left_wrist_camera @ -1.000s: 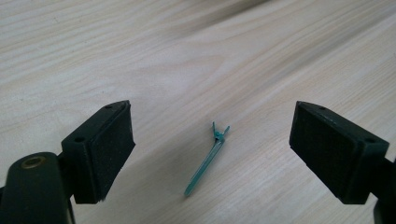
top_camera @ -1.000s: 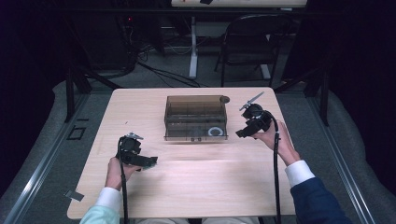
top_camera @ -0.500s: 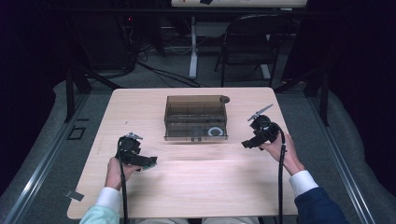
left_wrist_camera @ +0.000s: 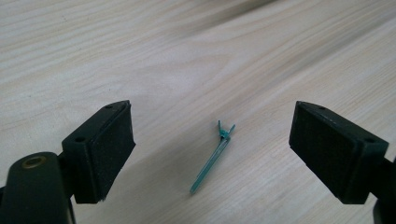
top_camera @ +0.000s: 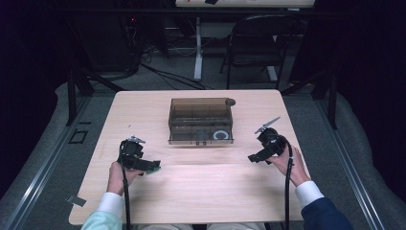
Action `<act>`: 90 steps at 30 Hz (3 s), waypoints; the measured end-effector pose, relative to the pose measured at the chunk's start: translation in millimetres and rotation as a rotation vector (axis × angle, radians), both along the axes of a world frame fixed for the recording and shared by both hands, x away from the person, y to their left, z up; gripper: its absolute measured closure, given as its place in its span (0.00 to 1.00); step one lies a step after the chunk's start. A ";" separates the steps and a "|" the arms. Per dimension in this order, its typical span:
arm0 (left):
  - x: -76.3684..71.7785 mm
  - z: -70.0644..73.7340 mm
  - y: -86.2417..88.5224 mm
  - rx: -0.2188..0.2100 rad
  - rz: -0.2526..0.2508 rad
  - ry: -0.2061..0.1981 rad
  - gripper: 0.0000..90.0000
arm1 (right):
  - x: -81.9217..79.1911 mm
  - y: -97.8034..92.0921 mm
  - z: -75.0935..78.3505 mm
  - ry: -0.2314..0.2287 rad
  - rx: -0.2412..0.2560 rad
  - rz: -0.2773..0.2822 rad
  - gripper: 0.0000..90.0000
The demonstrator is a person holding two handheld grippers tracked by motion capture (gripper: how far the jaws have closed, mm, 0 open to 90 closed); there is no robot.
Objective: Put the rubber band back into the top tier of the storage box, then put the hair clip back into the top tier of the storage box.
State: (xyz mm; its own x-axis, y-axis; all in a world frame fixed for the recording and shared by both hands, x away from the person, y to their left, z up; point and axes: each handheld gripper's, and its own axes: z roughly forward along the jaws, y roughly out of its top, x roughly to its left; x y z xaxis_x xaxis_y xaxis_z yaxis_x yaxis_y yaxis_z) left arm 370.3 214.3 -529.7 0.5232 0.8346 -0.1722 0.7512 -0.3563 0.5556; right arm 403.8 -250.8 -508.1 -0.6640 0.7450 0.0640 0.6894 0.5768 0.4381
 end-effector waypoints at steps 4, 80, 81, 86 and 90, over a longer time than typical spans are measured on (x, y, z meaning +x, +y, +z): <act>-0.9 0.8 -1.7 -0.005 0.003 -0.009 0.15 | -4.5 3.0 -3.1 0.001 -0.023 0.022 0.10; 6.6 -14.3 -17.4 0.236 -0.254 0.129 0.81 | -1.5 4.3 -15.6 0.057 -0.028 0.081 0.17; 6.8 -14.9 -17.8 0.241 -0.258 0.132 0.81 | -1.7 4.4 -16.1 0.056 -0.017 0.079 0.17; 6.5 -16.4 -19.6 0.263 -0.259 0.137 0.85 | -1.4 3.7 -15.4 0.056 -0.031 0.078 0.17; 6.1 -18.2 -21.0 0.272 -0.257 0.145 0.90 | -1.8 4.4 -15.8 0.052 -0.021 0.076 0.17</act>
